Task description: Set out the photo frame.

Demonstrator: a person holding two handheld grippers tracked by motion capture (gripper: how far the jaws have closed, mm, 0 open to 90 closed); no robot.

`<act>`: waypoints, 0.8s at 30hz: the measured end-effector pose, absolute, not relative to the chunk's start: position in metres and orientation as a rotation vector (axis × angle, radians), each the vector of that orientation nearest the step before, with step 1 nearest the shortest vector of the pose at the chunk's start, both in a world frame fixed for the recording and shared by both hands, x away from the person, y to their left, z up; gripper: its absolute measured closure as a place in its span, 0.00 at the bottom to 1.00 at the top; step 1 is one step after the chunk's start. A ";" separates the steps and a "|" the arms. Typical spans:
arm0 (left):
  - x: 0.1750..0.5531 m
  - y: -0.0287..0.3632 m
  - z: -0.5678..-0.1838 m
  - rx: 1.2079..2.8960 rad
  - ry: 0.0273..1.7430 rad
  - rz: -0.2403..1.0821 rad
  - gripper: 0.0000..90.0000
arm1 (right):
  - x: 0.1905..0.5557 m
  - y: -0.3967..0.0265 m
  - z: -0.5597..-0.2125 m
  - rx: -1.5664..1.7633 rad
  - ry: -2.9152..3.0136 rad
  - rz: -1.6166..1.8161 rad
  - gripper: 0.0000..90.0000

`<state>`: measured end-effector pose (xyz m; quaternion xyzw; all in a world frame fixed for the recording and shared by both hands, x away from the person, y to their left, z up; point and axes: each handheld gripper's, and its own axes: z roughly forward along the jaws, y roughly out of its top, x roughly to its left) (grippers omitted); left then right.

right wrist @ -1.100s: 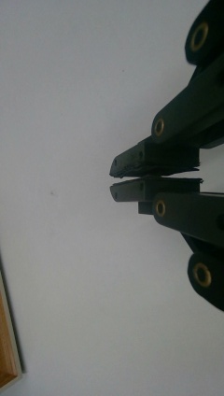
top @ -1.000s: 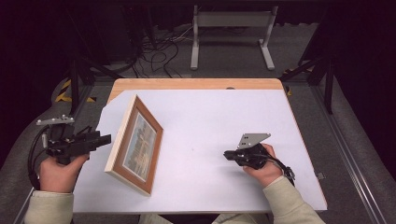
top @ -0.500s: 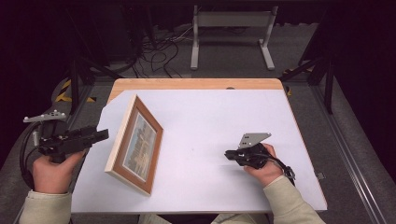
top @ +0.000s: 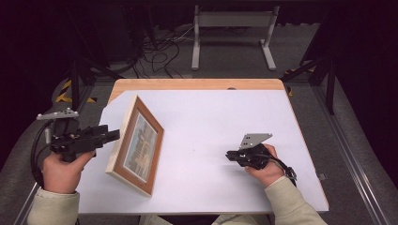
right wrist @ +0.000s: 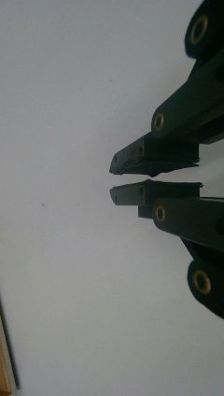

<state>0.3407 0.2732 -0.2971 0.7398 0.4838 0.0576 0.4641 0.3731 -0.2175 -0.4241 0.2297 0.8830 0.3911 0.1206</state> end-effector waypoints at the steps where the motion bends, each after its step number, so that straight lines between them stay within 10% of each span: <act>1: 0.343 0.271 -0.299 1.826 1.194 0.128 0.41 | 0.373 -0.218 -0.424 0.673 2.580 1.143 0.92; 24: 0.362 0.240 -0.307 1.963 1.280 0.117 0.46 | 0.373 -0.219 -0.428 0.672 2.586 1.137 0.89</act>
